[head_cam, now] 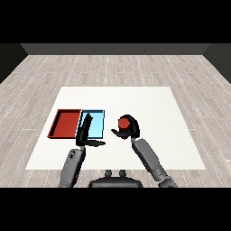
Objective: Pick the red can and put it in the red box
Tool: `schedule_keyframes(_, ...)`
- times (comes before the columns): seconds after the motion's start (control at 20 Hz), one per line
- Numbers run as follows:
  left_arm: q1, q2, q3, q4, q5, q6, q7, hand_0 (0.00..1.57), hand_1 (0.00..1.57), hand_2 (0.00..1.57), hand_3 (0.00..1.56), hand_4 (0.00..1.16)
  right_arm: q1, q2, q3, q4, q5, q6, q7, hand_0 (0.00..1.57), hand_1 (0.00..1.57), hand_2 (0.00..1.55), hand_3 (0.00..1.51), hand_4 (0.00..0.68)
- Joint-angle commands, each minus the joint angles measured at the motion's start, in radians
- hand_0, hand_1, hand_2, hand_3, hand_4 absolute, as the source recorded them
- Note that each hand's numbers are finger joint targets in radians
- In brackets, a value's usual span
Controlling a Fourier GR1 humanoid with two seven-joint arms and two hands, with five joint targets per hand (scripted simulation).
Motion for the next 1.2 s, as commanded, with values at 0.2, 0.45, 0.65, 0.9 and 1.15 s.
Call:
schedule_keyframes(0.2,-0.057,-0.004,-0.125,0.010,0.039,0.079,0.058,0.00,0.00,0.00,0.00,0.00,-0.018,0.007,-0.034,0.004,0.010,0.039,-0.019,1.41,1.41,1.44,1.42,0.653)
schedule_keyframes(0.45,-0.052,-0.004,-0.176,-0.016,0.066,0.106,0.082,0.00,0.00,0.00,0.00,0.00,-0.021,0.006,-0.060,0.046,-0.007,0.074,-0.055,1.41,1.41,1.44,1.42,0.653)
schedule_keyframes(0.65,-0.066,-0.004,-0.314,0.015,0.058,0.198,0.068,0.00,0.00,0.00,0.00,0.00,-0.063,0.007,-0.030,-0.030,0.021,0.051,0.017,1.41,1.41,1.41,1.39,0.639)
schedule_keyframes(0.9,-0.126,-0.004,-0.334,0.054,0.069,0.244,0.078,0.00,0.00,0.00,0.00,0.00,-0.086,0.007,-0.004,0.024,-0.051,0.066,-0.039,1.38,1.38,1.41,1.40,0.619)
schedule_keyframes(1.15,-0.247,-0.004,-0.326,0.252,0.144,0.258,0.003,0.00,0.00,0.00,0.00,0.00,-0.004,0.007,0.028,-0.049,-0.015,0.068,-0.050,1.41,1.41,1.43,1.41,0.618)
